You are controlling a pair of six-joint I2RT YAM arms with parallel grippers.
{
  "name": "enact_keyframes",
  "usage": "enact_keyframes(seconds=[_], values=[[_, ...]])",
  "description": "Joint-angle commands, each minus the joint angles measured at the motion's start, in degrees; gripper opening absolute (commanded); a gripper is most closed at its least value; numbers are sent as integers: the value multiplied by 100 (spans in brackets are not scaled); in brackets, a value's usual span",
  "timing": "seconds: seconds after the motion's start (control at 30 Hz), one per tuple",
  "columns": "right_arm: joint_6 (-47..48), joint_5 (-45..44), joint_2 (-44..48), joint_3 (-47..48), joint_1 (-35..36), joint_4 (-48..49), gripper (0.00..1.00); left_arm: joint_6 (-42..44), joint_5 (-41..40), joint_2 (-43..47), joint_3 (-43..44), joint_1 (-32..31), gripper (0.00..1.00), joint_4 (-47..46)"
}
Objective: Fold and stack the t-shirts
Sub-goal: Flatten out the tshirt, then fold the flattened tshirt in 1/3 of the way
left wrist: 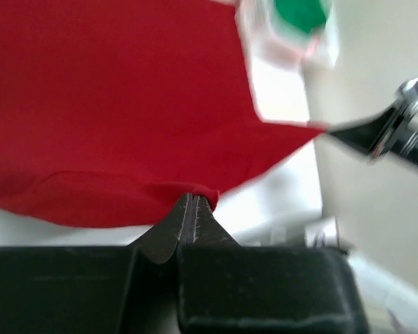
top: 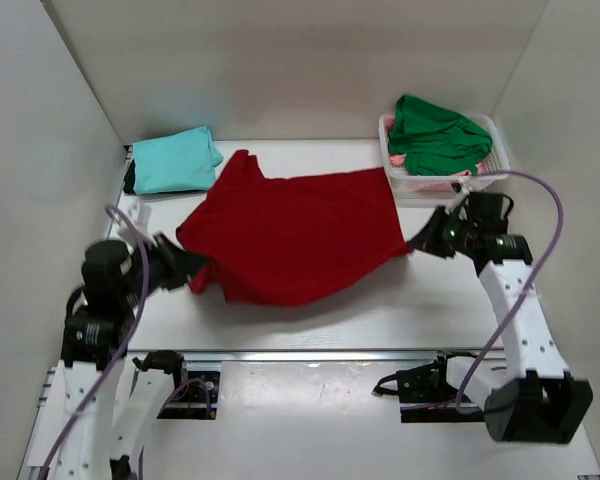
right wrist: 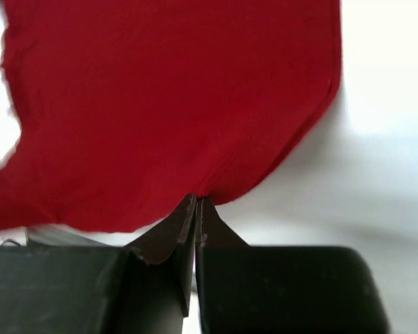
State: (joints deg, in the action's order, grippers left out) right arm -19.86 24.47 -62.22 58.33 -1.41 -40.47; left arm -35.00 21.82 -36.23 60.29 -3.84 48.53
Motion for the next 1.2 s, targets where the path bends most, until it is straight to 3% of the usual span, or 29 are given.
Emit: enact_keyframes(seconds=[0.0, 0.2, 0.33, 0.6, 0.77, 0.9, 1.17], values=[[-421, -417, 543, -759, -412, -839, 0, -304, -143, 658, -903, -485, 0, 1446], [-361, -416, 614, -1358, -615, -1639, 0, -1306, -520, 1574, -1906, -1022, 0, 1862], [-326, -584, 378, -1517, -659, -1535, 0, -1247, -836, 1120, -2030, -1190, 0, 1440], [-80, -609, -965, -973, -281, -586, 0, 98, -1382, -277, -1345, 127, 0, 1229], [87, -830, -1801, -148, -334, -453, 0, 248, -1910, -946, -897, 251, 0, 641], [122, -935, -2356, 415, -439, -401, 0, 450, -1612, -1587, -817, 743, 0, 184], [157, -918, -3401, 1215, -580, -348, 0, 521, -1514, -2503, -537, 884, 0, -537]])
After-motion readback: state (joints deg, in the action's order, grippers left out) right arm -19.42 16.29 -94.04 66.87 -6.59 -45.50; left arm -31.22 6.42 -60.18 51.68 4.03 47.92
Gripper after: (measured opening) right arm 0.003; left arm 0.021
